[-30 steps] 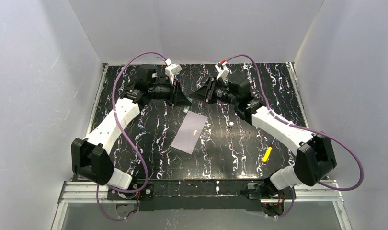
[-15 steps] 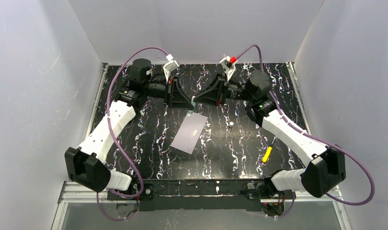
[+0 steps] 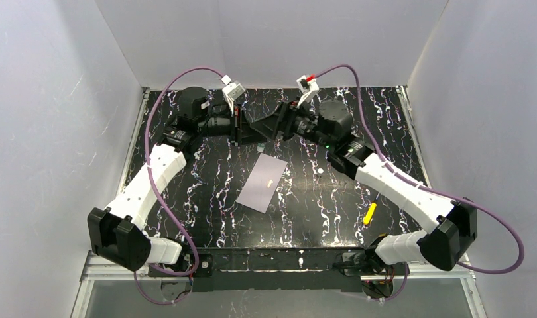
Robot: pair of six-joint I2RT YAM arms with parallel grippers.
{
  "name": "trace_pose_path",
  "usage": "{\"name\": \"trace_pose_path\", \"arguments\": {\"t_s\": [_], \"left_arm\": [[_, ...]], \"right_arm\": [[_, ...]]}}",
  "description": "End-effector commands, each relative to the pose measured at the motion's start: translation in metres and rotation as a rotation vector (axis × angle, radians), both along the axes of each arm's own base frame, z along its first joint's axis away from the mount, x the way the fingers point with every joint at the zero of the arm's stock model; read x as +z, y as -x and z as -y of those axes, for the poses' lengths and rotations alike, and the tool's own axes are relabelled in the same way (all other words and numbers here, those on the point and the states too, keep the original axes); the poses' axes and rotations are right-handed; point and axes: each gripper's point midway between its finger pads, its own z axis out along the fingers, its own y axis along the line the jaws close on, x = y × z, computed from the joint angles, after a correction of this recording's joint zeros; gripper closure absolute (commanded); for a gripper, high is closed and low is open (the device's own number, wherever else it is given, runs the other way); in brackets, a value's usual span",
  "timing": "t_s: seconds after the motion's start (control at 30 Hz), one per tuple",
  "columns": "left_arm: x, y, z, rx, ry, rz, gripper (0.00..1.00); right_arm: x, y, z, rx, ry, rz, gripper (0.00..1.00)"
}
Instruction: Place the letter into the envelope and seal it
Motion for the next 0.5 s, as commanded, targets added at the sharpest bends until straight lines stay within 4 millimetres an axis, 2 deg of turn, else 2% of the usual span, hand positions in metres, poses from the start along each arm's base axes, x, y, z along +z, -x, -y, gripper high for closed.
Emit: {"name": "trace_pose_path", "arguments": {"t_s": [0.0, 0.13, 0.3, 0.47], "left_arm": [[0.007, -0.021, -0.011, 0.136, -0.037, 0.120, 1.00], [0.004, -0.024, -0.014, 0.158, -0.057, 0.125, 1.00], [0.002, -0.020, -0.013, 0.146, -0.048, 0.122, 1.00], [0.004, -0.019, -0.013, 0.143, -0.041, 0.124, 1.00]], "right_arm": [[-0.019, -0.025, 0.006, -0.330, 0.083, -0.118, 0.25], [-0.027, -0.025, 0.009, -0.427, 0.120, -0.116, 0.28], [-0.035, -0.026, 0.001, -0.417, 0.156, -0.133, 0.43], [-0.042, -0.025, -0.006, -0.401, 0.165, -0.151, 0.45]]}}
